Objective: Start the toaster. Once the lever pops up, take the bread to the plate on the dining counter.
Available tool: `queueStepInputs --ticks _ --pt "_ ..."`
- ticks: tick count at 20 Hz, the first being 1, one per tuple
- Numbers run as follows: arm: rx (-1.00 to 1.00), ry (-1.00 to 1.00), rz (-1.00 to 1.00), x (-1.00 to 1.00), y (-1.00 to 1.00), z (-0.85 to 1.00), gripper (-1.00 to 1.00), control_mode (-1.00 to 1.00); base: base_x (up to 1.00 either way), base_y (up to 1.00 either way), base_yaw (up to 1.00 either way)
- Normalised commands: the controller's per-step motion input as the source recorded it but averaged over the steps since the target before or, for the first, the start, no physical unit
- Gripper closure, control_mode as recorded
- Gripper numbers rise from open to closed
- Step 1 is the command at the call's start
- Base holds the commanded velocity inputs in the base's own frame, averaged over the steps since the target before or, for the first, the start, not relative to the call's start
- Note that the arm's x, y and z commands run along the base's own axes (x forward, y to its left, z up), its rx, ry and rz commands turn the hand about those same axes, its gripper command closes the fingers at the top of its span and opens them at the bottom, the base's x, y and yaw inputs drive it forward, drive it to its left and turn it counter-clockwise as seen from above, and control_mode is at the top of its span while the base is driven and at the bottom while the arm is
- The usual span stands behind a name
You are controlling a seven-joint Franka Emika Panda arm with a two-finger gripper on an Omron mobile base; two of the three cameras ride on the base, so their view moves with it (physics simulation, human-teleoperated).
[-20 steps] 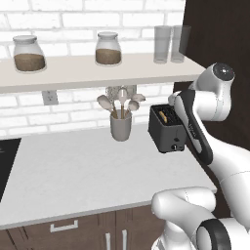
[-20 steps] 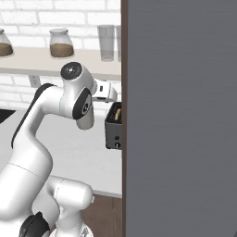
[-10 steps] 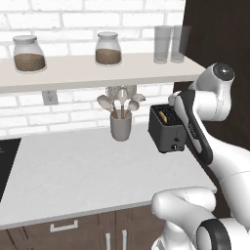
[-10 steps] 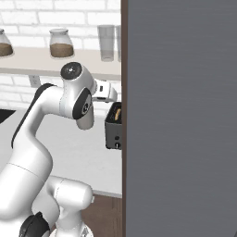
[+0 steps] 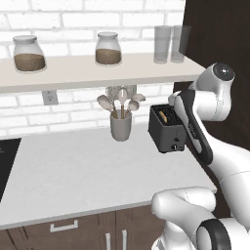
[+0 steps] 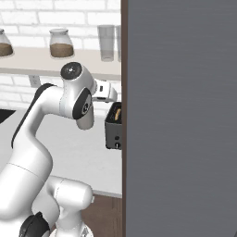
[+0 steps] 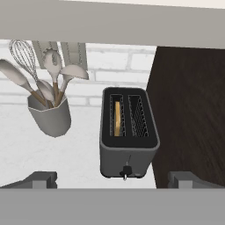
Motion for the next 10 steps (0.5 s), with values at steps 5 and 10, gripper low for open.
queueStepInputs --ticks 5,10 --pt "0.00 0.00 0.00 0.00 0.00 0.00 -1.00 -1.00 0.00 0.00 0.00" --pt "0.00 0.00 0.00 0.00 0.00 0.00 -1.00 -1.00 0.00 0.00 0.00"
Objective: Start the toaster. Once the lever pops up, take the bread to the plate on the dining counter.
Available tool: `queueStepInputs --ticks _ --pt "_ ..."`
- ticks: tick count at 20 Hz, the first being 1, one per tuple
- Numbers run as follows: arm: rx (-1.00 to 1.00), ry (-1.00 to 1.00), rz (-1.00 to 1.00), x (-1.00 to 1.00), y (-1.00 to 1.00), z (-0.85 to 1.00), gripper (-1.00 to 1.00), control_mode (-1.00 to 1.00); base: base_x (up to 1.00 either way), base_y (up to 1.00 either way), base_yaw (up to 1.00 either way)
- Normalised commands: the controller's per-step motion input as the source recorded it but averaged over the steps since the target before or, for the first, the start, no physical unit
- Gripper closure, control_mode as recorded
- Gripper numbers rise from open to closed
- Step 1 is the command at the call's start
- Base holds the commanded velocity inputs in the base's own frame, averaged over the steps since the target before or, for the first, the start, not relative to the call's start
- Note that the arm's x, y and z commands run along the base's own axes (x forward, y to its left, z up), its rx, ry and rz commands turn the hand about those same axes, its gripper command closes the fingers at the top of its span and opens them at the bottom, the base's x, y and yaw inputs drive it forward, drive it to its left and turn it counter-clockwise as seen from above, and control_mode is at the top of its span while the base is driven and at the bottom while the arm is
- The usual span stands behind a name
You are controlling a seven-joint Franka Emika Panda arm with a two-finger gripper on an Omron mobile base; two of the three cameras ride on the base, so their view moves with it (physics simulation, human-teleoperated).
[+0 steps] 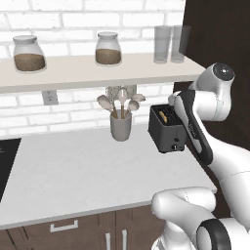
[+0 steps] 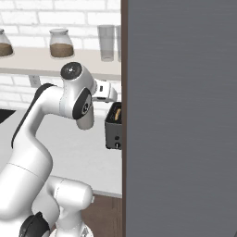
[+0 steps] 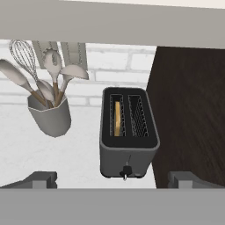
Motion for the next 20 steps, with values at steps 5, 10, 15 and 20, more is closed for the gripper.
queueStepInputs --ticks 5,10,15,20 --pt "0.00 0.00 0.00 0.00 0.00 0.00 -1.00 -1.00 0.00 0.00 0.00" --pt "0.00 0.00 0.00 0.00 0.00 0.00 -1.00 -1.00 0.00 0.00 0.00" --pt "0.00 0.00 0.00 0.00 0.00 0.00 -1.00 -1.00 0.00 0.00 0.00" --pt "0.00 0.00 0.00 0.00 0.00 0.00 -1.00 -1.00 0.00 0.00 0.00"
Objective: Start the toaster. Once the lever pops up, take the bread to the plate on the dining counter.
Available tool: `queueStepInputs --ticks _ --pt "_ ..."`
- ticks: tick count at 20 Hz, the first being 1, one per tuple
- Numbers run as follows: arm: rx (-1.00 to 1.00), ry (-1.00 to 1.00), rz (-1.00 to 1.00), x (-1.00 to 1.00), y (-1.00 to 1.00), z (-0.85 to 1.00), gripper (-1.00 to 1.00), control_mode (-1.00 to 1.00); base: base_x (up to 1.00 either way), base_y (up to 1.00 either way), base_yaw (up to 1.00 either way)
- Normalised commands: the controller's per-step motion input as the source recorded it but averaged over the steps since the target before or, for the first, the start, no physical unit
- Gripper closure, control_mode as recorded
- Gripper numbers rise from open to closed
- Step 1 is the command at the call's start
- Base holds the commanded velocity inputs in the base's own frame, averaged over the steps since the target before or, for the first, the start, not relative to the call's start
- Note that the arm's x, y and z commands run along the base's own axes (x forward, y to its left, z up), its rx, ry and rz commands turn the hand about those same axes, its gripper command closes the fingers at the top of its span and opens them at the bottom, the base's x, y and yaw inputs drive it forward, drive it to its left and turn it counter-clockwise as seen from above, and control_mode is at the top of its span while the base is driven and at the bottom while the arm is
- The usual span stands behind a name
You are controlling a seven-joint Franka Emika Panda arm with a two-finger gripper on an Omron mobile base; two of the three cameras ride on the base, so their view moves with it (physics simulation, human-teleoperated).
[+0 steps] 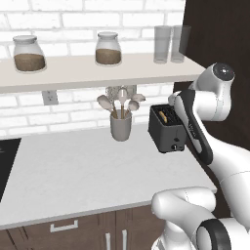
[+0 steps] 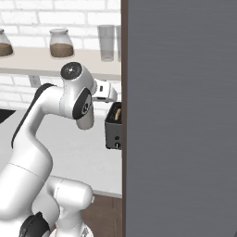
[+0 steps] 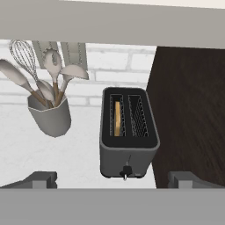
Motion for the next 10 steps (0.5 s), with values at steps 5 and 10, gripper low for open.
queueStepInputs --ticks 5,10 --pt "0.00 0.00 0.00 0.00 0.00 0.00 -1.00 -1.00 0.00 0.00 0.00" --pt "0.00 0.00 0.00 0.00 0.00 0.00 -1.00 -1.00 0.00 0.00 0.00"
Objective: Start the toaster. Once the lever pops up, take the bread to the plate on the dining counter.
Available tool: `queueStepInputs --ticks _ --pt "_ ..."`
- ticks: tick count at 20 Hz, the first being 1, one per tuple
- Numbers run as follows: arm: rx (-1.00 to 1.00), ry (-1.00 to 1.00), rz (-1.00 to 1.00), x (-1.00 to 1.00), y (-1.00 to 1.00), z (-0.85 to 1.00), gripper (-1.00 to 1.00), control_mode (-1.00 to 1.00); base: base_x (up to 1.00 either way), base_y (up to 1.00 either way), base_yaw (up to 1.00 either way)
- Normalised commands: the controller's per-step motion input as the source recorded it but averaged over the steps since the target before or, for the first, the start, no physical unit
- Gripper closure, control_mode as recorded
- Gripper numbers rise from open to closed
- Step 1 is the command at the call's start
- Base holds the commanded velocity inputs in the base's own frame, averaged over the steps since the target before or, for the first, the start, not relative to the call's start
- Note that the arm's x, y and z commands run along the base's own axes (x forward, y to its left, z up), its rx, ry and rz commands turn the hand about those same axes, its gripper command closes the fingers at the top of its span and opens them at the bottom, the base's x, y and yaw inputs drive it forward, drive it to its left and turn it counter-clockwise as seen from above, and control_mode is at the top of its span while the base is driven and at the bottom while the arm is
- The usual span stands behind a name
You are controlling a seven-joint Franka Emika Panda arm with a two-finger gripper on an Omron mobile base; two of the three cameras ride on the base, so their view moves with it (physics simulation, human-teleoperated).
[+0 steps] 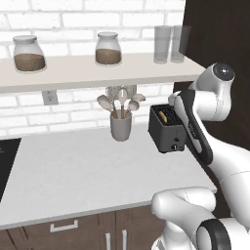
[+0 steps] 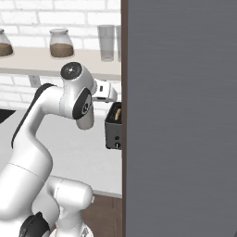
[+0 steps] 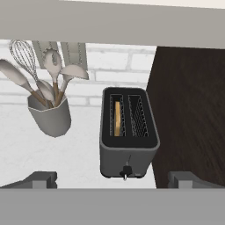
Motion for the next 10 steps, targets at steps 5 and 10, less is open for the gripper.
queueStepInputs --ticks 5,10 --pt "0.00 0.00 0.00 0.00 0.00 0.00 -1.00 -1.00 0.00 0.00 0.00" --pt "0.00 0.00 0.00 0.00 0.00 0.00 -1.00 -1.00 0.00 0.00 0.00"
